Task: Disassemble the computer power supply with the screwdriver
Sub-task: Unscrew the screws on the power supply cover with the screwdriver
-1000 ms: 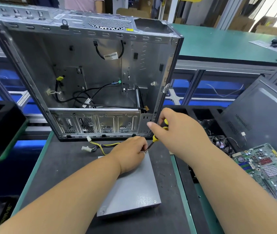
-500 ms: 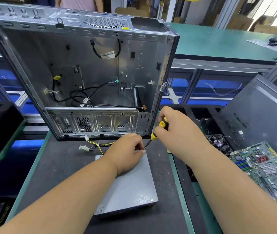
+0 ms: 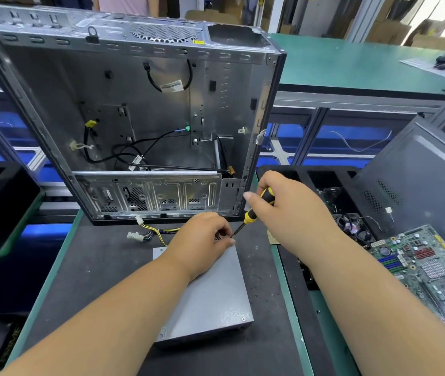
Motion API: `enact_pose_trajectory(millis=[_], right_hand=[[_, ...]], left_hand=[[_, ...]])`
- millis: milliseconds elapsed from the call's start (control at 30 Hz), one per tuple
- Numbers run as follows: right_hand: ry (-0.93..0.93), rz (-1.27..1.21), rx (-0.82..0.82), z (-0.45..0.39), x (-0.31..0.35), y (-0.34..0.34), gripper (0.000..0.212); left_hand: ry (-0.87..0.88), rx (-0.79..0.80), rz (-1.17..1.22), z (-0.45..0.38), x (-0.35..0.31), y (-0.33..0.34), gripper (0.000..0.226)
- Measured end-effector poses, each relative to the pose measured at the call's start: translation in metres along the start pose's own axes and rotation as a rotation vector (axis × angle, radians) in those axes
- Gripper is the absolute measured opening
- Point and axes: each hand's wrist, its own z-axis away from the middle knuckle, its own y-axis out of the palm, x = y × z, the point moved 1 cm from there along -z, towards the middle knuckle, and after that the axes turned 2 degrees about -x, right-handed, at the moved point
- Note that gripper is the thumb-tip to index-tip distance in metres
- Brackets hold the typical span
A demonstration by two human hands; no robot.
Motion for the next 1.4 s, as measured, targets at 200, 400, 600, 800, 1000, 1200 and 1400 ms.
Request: enact_pose_trajectory(millis=[200,400,600,800,1000,1200,1400], right_hand=[[0.000,-0.084,-0.006,-0.005,-0.004,0.000,0.012],[-0.043,-0.204,-0.100,0.002,-0.012,-0.007,0.010],[0.332,-0.654,-0.282,0.027,-0.071,-0.028,0.017],[0.593,-1.007,-0.290,0.047,-0.130,-0.043,0.015],[0.732,-1.112,-0.273,0.077,-0.163,-0.055,0.010],[0.766,-1.082,-0.315,0.102,-0.175,-0.065,0.009],[0.696,-1.000,-0.286,0.107,-0.158,-0.049,0.007]], left_hand=[[0.039,-0.045,-0.037,0.003,-0.004,-0.001,0.011],[0.026,-0.157,-0.040,0.006,-0.005,-0.006,0.009],[-0.152,-0.290,0.249,0.011,-0.028,0.005,0.016],[-0.187,-0.101,0.363,-0.005,-0.099,0.060,0.020],[-0.142,0.010,0.324,0.002,-0.149,0.103,0.022],[-0.111,0.179,0.011,0.011,-0.178,0.134,0.030],[-0.077,0.164,-0.019,0.026,-0.158,0.114,0.034]])
